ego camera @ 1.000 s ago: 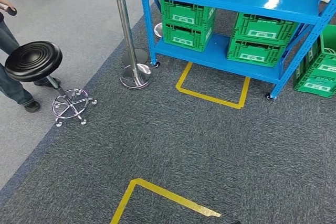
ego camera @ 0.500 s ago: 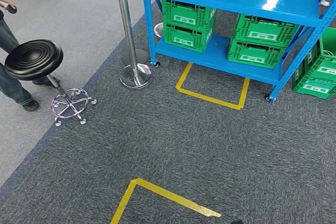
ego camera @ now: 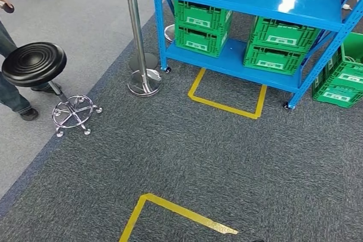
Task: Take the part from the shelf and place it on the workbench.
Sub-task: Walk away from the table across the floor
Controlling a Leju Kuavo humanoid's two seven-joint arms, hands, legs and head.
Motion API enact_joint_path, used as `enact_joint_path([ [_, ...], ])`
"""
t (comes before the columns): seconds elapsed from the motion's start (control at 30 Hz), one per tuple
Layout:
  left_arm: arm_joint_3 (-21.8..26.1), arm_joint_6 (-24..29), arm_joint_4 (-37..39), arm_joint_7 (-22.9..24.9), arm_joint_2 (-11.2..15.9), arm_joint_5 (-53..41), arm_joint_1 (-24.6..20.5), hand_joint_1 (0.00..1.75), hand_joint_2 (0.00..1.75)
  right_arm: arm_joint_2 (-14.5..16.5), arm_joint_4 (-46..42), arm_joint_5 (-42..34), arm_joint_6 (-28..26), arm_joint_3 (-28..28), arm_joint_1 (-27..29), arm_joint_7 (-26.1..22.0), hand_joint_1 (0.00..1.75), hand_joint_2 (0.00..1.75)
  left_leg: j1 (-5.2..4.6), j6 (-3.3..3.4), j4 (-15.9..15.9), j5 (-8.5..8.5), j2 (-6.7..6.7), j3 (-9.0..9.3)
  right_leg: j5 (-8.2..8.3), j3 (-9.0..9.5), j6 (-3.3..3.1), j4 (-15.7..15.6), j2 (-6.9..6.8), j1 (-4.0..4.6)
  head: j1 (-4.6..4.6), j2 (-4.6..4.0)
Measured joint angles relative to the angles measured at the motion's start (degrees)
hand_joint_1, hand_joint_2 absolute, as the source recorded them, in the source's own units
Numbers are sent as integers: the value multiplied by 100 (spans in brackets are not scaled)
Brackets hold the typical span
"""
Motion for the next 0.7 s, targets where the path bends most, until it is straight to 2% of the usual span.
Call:
enact_joint_path([
  [0.07, 0, 0, 1, -5, 2, 0, -2, 0, 0, 5, 0, 2, -3, -17, -24, 2, 0, 0, -11, -66, 49, -59, 32, 22, 269, 363, -24, -721, -125, 5, 15, 0],
  [0.1, 0, 1, 1, -9, 5, 0, -4, 0, 0, 9, 0, 3, -3, -21, -36, 2, 0, 0, -25, -98, 77, -84, 49, 22, 302, 464, -61, -906, -156, 9, 17, 0],
  [0.2, 0, 1, 1, -14, 14, -1, -4, 0, 0, 22, 2, 6, -2, -45, -43, 7, 0, 0, -42, -158, 122, -124, 90, 18, 281, 491, -198, -945, -99, 19, -3, 0],
  [0.27, 0, 1, 1, -14, 16, -3, -7, 0, 0, 28, 1, 10, -4, -61, -45, 9, 0, 0, -22, -211, 312, -285, 72, -50, 286, 492, -266, -947, -54, 10, -22, 0],
  [0.3, 0, 0, 0, -14, 16, -5, -9, 0, 0, 31, 1, 13, -6, -65, -52, 10, 0, 0, -11, -242, 575, -448, 56, -168, 290, 493, -296, -951, -28, 5, -30, 0],
  [0.37, 0, 5, 0, -14, 14, -8, -5, 0, 0, 31, 1, 21, -9, -67, -62, 10, 0, 0, 7, -277, 1360, -808, 36, -550, 290, 483, -333, -951, 31, 15, -45, 0],
  [0.4, 0, 11, 0, -14, 13, -10, 1, 0, 0, 31, 1, 27, -10, -68, -59, 10, 0, 0, 10, -277, 1685, -904, 34, -721, 289, 481, -339, -950, 59, 22, -45, 0],
  [0.43, 0, 20, 0, -13, 12, -15, 6, 0, 0, 31, 1, 36, -11, -68, -54, 10, 0, 0, 10, -265, 1831, -888, 32, -815, 288, 483, -342, -950, 86, 31, -49, 0],
  [0.47, 0, 29, 0, -13, 11, -20, 10, 0, 0, 31, 1, 45, -12, -69, -48, 10, 0, 0, 7, -238, 1764, -759, 27, -809, 287, 490, -344, -950, 112, 43, -51, 0],
  [0.53, 0, 50, 1, -12, 12, -26, 8, 0, 0, 33, 1, 69, -13, -69, -46, 13, 0, 0, -22, -123, 1080, -307, -2, -526, 285, 513, -346, -952, 158, 67, -52, 0],
  [0.57, 0, 58, 1, -12, 14, -28, 2, 0, 0, 37, 1, 81, -13, -69, -48, 17, 0, 0, -40, -51, 700, -139, -19, -360, 281, 517, -340, -948, 174, 86, -49, 0],
  [0.6, 0, 67, 1, -12, 15, -31, -5, 0, 0, 42, 2, 91, -14, -69, -52, 21, 0, 0, -57, -2, 411, -43, -34, -236, 278, 510, -330, -944, 184, 97, -48, 0],
  [0.63, 0, 73, 1, -12, 11, -35, -11, 0, 0, 45, 2, 100, -14, -69, -57, 25, 0, 0, -65, -8, 244, -12, -46, -172, 266, 495, -327, -934, 187, 107, -44, 0],
  [0.7, 0, 80, 1, -12, 2, -40, -8, 0, 0, 48, 3, 118, -16, -69, -59, 28, 0, 0, -60, -142, 173, -28, -52, -159, 256, 469, -341, -919, 184, 111, -40, 0],
])
